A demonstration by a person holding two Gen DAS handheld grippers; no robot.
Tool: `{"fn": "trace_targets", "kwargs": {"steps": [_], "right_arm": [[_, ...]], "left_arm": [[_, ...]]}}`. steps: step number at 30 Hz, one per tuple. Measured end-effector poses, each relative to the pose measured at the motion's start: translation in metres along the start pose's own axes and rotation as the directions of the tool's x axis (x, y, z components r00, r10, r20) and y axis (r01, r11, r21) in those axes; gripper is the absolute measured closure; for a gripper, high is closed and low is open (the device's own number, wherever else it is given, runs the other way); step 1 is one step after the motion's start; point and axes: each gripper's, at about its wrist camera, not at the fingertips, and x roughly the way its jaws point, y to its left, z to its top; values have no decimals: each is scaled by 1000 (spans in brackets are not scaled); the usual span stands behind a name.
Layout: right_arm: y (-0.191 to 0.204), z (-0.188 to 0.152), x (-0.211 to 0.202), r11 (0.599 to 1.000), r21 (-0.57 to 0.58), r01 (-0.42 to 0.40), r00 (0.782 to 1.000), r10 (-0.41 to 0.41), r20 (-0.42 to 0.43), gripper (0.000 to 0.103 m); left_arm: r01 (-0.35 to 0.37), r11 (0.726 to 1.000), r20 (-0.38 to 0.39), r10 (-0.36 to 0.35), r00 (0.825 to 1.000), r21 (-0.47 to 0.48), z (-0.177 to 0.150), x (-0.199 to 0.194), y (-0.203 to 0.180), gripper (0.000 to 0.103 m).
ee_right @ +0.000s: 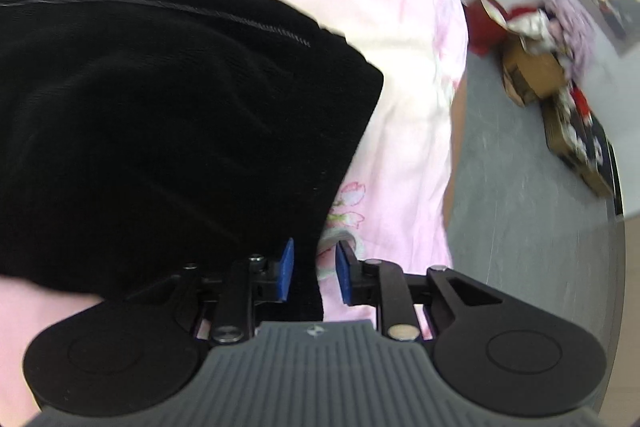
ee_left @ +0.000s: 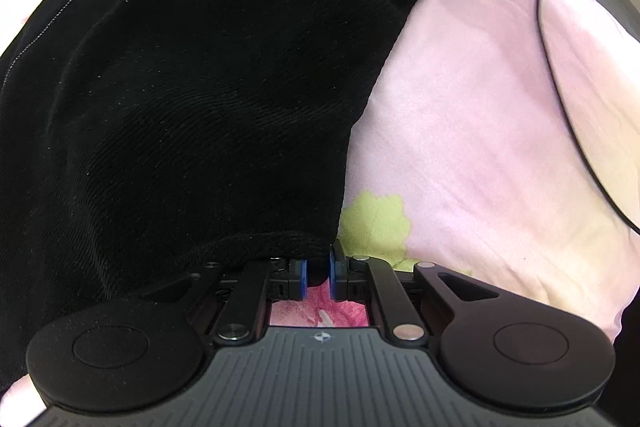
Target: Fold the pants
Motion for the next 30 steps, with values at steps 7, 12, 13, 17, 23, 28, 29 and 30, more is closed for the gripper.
{"fn": "trace_targets", "kwargs": {"steps": [7, 12, 13, 17, 23, 28, 29, 30], "right_arm": [[27, 8, -29, 983, -130, 133, 991, -135, -1, 102], [33, 8, -69, 987, -107, 122, 993, -121, 10, 66], [37, 8, -77, 987, -115, 110, 994, -109, 11, 66], [66, 0, -106, 987, -154, 49, 999, -48, 12, 63], [125, 7, -122, 974, -227, -15, 1000, 11, -23, 57], [170, 18, -129, 960, -273, -53, 998, 43, -41, 54], [177, 22, -129, 961, -270, -67, 997, 55, -53, 54], [185, 28, -128, 960, -266, -84, 995, 69, -67, 54]], "left_arm": [[64, 996, 70, -60, 996, -60, -30, -33, 22, 50], [75, 987, 134, -56, 989, -140, -73, -73, 69, 48], [75, 982, 144, -50, 988, -174, -83, -79, 84, 48], [45, 948, 168, 9, 986, -314, -125, -111, 151, 48], [-118, 830, 139, 228, 964, -546, -190, -151, 270, 48], [-130, 603, 123, 360, 925, -787, -239, -180, 372, 48], [-124, 562, 116, 372, 921, -818, -247, -180, 387, 48], [-117, 528, 107, 376, 920, -841, -254, -179, 403, 48]]}}
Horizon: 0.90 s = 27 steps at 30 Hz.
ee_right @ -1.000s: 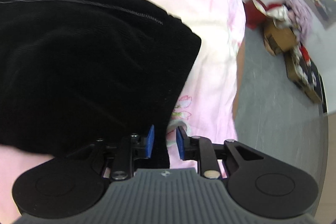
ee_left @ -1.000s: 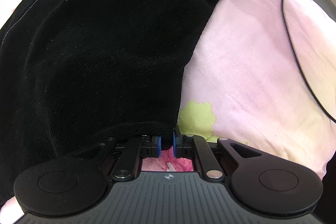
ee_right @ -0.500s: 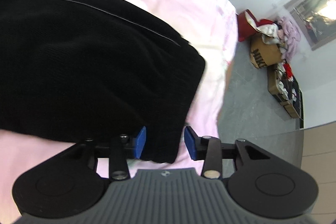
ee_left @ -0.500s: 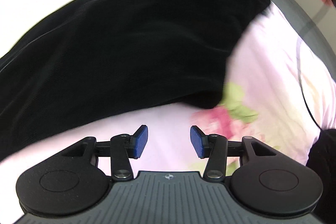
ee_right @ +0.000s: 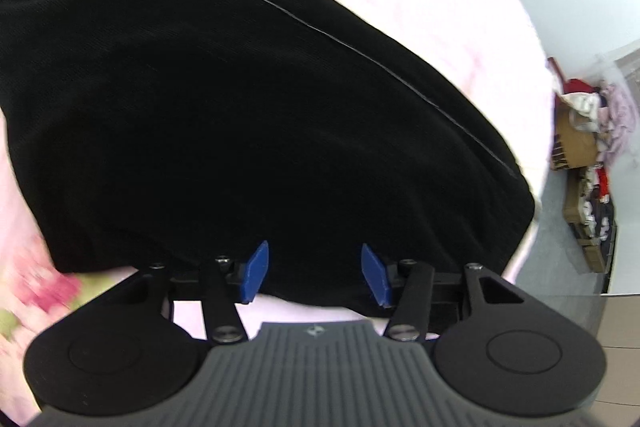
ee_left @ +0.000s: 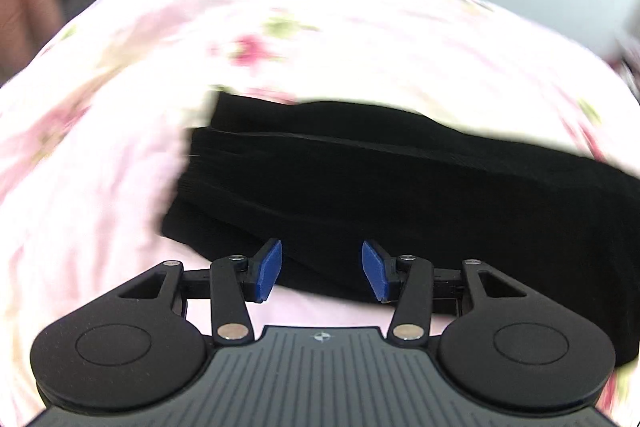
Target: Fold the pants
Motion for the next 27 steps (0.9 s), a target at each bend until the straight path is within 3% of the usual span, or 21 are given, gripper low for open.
{"fn": "trace_targets", "kwargs": {"steps": [5, 8, 10, 12, 13, 16, 18, 19, 22, 27], "right_arm": [[42, 34, 2, 997, -77, -12, 1000, 10, -21, 53], [61, 48, 2, 993, -119, -7, 1000, 4, -22, 53], [76, 54, 1, 990, -141, 2, 1000, -6, -27, 52], [85, 60, 0, 988, -157, 7, 999, -12, -34, 52], [87, 63, 1, 987, -163, 10, 999, -15, -35, 52], [101, 75, 1, 984, -176, 25, 999, -32, -35, 51], [107, 79, 1, 983, -181, 31, 999, -38, -36, 51], [95, 64, 0, 983, -180, 34, 999, -41, -34, 51], [97, 60, -2, 982, -183, 39, 998, -46, -33, 51], [106, 54, -1, 975, -216, 49, 998, -57, -33, 51]], "left_arm": [[-33, 989, -35, 28, 999, -145, 27, 42, 54, 48], [8, 976, -38, -17, 999, -217, 23, 70, 78, 48], [-14, 970, -70, -3, 998, -242, 18, 75, 80, 48], [-34, 963, -113, 3, 994, -268, 15, 96, 89, 61], [-36, 960, -128, 0, 992, -276, 14, 101, 91, 63], [-49, 967, -155, 10, 988, -248, 14, 111, 89, 74], [-68, 972, -172, 29, 985, -226, 13, 114, 86, 99], [-75, 971, -173, 36, 984, -225, 12, 114, 85, 99], [-107, 973, -179, 71, 981, -205, 11, 106, 80, 101], [-180, 963, -253, 127, 959, -201, 17, 92, 87, 100]]}}
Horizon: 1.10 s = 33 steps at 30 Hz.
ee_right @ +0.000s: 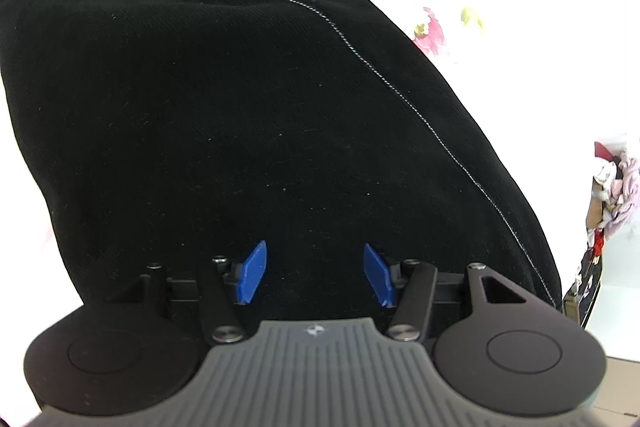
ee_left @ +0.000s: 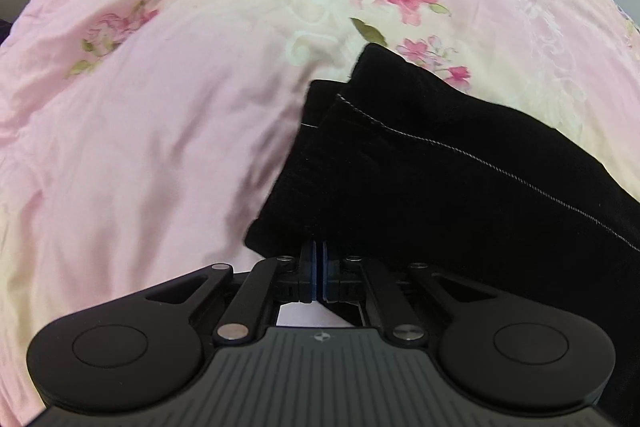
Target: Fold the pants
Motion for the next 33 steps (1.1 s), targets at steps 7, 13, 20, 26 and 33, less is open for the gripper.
{"fn": "trace_targets", "kwargs": {"steps": [7, 13, 20, 26, 33], "right_arm": [[9, 0, -9, 999, -24, -24, 999, 25, 24, 51], [10, 7, -26, 994, -1, -105, 989, 105, 107, 51], [37, 42, -43, 985, -62, -162, 962, 172, 211, 66], [59, 74, -40, 971, -140, -192, 941, 223, 256, 77], [76, 121, -38, 962, -192, -195, 920, 248, 305, 83]], "left_arm": [[43, 998, 34, -42, 999, -39, -7, 16, 9, 74], [104, 987, 38, -100, 994, -121, -16, 3, 35, 24], [157, 948, 96, -135, 986, -277, -16, 31, 49, 19], [211, 932, 137, -177, 975, -295, -19, 48, 54, 28], [140, 977, 207, -106, 973, -161, -10, 14, 31, 71]]}}
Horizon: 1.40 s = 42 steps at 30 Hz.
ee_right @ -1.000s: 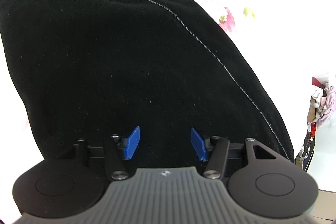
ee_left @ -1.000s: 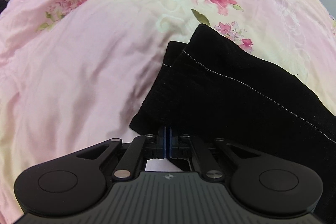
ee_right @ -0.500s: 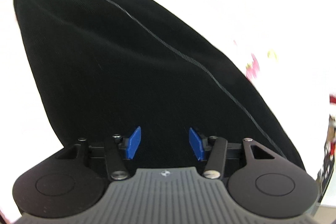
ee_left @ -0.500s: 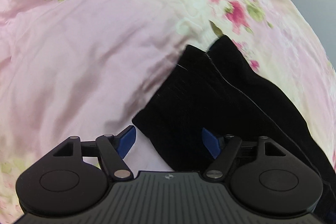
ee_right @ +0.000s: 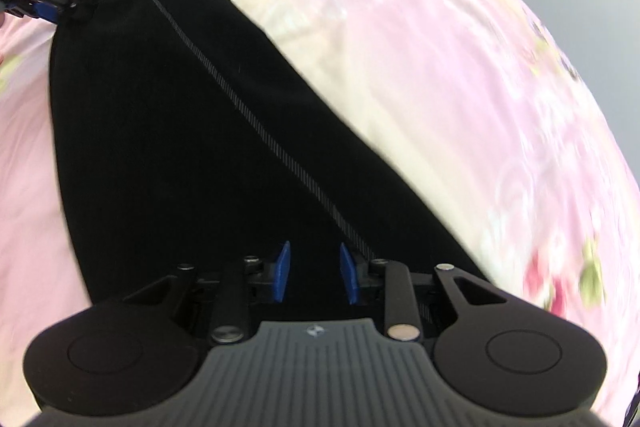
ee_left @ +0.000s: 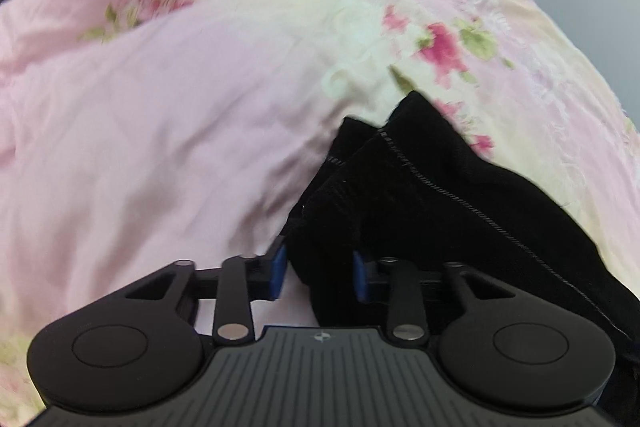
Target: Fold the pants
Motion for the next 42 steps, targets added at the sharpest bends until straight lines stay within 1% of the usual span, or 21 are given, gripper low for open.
{"fn": "trace_targets", "kwargs": {"steps": [1, 4, 7, 10, 13, 15, 16, 19, 22, 24, 25, 26, 29, 31, 33, 34, 35, 37, 39, 40, 42], "right_arm": [[-10, 12, 6, 1000, -9, -5, 1000, 5, 4, 84], [-8, 29, 12, 999, -42, -12, 1000, 12, -4, 85], [-9, 43, 24, 997, -75, 3, 999, -6, -40, 85], [-7, 49, 47, 998, -60, 5, 996, -11, -89, 85], [-5, 45, 62, 999, -43, 14, 995, -18, -98, 84], [0, 49, 54, 998, -62, 17, 996, -22, -88, 85], [-2, 47, 46, 999, -52, 12, 997, -16, -80, 85], [-14, 38, 19, 1000, -14, 13, 998, -14, -63, 85], [-23, 23, -3, 999, -8, 37, 997, -38, -65, 85], [-29, 10, -19, 998, -3, 56, 996, -56, -75, 85], [-33, 1, -27, 998, -1, 65, 995, -65, -80, 85], [-36, -6, -35, 997, 1, 72, 994, -72, -82, 85], [-49, -32, -59, 995, 18, 98, 991, -96, -89, 85], [-60, -48, -75, 993, 40, 108, 990, -104, -96, 85], [-75, -73, -91, 991, 62, 115, 989, -108, -105, 85], [-79, -83, -96, 990, 75, 120, 988, -112, -110, 85], [-84, -93, -102, 989, 86, 122, 987, -111, -114, 85], [-93, -111, -110, 986, 115, 124, 986, -109, -128, 85], [-97, -129, -116, 982, 138, 127, 985, -108, -137, 85], [-77, -129, -104, 980, 153, 129, 984, -107, -142, 85], [-80, -149, -107, 976, 183, 120, 985, -94, -146, 85]], "left_arm": [[0, 1000, 16, 0, 1000, 29, 3, -7, -6, 72], [-4, 996, 47, 0, 999, 90, 11, -26, -21, 73], [-4, 989, 78, -8, 997, 146, 16, -39, -36, 74], [0, 984, 91, -16, 996, 177, 22, -43, -49, 74], [9, 983, 101, -28, 995, 186, 26, -49, -58, 74], [14, 979, 113, -38, 993, 203, 26, -56, -64, 74], [11, 975, 120, -38, 992, 221, 25, -61, -70, 74], [-1, 969, 125, -31, 992, 247, 24, -73, -83, 75], [-3, 961, 131, -34, 991, 276, 19, -90, -102, 76], [20, 955, 126, -60, 990, 295, 14, -102, -118, 77], [36, 948, 126, -80, 989, 318, 9, -109, -129, 77], [49, 939, 130, -99, 987, 341, 2, -116, -141, 77], [109, 897, 122, -177, 977, 428, -22, -141, -182, 78], [141, 861, 113, -223, 968, 488, -42, -156, -209, 79], [184, 823, 94, -274, 957, 537, -62, -171, -235, 80], [208, 808, 81, -300, 950, 552, -70, -178, -245, 82], [237, 792, 65, -328, 942, 562, -77, -184, -255, 91], [277, 756, 33, -367, 930, 593, -95, -195, -274, 91], [312, 716, -3, -398, 917, 624, -112, -197, -290, 91], [330, 697, -29, -406, 913, 637, -122, -195, -297, 91], [361, 664, -90, -405, 910, 654, -144, -183, -310, 91]]}}
